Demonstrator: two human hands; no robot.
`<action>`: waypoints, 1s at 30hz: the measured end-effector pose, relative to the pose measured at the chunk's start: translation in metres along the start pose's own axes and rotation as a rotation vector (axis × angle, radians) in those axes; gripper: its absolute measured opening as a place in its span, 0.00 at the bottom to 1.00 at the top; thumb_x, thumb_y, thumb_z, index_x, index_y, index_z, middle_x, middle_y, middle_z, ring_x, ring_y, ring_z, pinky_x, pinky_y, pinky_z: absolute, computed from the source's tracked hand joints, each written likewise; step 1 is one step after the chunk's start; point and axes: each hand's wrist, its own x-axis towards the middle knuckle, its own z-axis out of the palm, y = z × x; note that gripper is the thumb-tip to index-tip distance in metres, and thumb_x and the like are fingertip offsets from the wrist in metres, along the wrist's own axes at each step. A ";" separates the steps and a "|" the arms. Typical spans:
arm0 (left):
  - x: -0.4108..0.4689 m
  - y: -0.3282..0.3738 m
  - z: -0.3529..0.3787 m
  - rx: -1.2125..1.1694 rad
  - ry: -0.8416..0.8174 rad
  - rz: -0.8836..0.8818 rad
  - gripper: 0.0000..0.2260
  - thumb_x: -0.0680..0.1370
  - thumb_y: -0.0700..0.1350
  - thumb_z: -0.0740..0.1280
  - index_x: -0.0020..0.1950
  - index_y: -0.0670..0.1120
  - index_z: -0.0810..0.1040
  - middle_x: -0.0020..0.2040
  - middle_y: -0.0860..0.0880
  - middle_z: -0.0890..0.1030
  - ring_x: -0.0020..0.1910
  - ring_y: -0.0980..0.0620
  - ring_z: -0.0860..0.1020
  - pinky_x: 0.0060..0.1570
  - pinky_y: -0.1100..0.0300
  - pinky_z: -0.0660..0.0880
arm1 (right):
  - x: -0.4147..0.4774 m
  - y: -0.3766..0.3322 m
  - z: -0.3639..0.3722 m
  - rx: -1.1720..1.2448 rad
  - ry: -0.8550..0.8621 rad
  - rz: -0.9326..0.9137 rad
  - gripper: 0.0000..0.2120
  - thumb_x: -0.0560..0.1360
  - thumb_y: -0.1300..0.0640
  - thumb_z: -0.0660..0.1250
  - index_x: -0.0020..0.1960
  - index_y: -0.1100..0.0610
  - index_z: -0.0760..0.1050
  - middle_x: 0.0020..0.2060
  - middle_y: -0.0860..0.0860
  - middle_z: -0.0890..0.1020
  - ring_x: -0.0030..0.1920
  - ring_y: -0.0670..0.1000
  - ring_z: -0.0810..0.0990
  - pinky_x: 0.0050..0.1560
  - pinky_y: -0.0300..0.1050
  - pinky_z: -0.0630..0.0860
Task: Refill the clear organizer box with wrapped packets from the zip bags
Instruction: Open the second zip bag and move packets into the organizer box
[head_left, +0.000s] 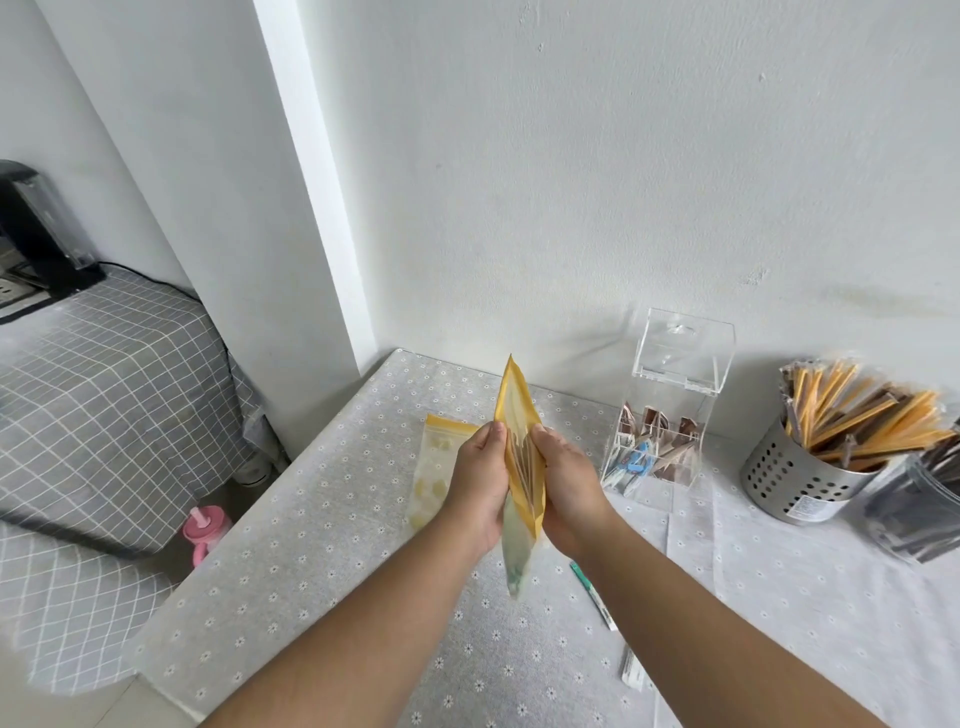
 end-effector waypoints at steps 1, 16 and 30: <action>0.000 0.000 0.003 -0.088 0.010 -0.021 0.15 0.84 0.44 0.53 0.49 0.41 0.77 0.48 0.39 0.81 0.46 0.44 0.81 0.53 0.53 0.77 | -0.002 0.000 0.001 0.063 0.007 0.016 0.17 0.82 0.58 0.52 0.52 0.64 0.78 0.43 0.58 0.84 0.43 0.54 0.84 0.50 0.47 0.79; 0.008 0.024 -0.013 0.519 -0.120 0.059 0.13 0.80 0.48 0.61 0.39 0.44 0.75 0.35 0.46 0.79 0.33 0.51 0.78 0.38 0.59 0.72 | 0.005 -0.019 -0.016 -0.318 0.019 -0.039 0.15 0.82 0.54 0.54 0.47 0.61 0.75 0.36 0.59 0.77 0.36 0.56 0.76 0.38 0.42 0.74; 0.034 0.069 -0.050 1.714 0.097 0.156 0.03 0.76 0.39 0.61 0.43 0.44 0.74 0.47 0.43 0.82 0.47 0.42 0.81 0.40 0.57 0.73 | 0.009 -0.051 -0.072 -1.459 0.353 -0.123 0.17 0.74 0.54 0.60 0.29 0.59 0.72 0.26 0.51 0.73 0.35 0.58 0.77 0.34 0.43 0.71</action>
